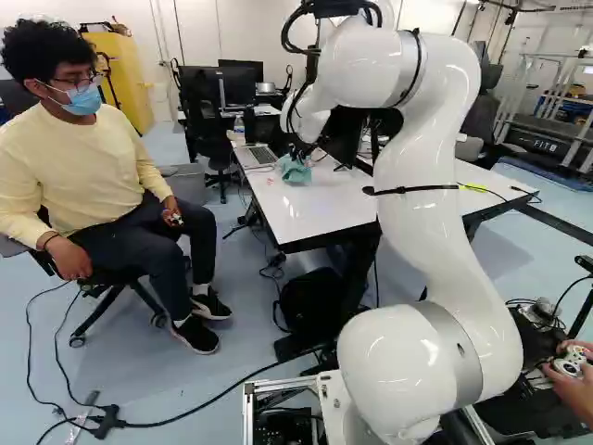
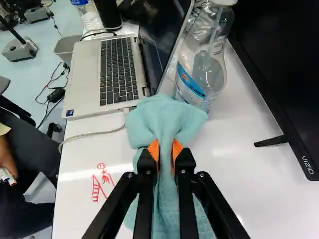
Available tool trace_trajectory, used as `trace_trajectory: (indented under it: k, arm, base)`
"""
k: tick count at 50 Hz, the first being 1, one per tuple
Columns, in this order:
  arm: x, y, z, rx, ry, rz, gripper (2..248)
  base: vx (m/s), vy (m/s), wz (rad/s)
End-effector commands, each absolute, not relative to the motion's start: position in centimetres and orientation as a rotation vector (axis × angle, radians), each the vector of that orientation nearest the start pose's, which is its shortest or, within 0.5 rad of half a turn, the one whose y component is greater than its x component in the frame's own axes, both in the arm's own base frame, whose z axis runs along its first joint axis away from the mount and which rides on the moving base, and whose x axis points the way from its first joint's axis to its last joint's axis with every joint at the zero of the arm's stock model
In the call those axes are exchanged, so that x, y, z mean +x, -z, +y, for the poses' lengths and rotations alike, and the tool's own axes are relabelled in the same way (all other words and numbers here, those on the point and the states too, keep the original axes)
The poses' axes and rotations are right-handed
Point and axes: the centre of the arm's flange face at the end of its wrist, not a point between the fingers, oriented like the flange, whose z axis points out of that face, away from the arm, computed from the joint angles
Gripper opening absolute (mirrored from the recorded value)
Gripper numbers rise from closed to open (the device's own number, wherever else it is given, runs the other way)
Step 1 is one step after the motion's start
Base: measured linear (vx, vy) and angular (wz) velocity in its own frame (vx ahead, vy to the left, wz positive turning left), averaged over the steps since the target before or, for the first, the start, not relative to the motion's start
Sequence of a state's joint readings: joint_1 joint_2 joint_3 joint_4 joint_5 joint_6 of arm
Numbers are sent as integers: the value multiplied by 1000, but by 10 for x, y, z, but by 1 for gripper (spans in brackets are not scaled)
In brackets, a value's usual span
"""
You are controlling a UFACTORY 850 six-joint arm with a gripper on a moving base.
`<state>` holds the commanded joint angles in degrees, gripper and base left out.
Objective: Clean the table with the green towel
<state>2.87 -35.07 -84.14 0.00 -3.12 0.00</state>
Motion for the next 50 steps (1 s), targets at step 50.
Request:
trace_trajectory:
  k: [50]
  arm:
    - [716,-422,36,-2887,1186,-72,51]
  base:
    - [0,0,0]
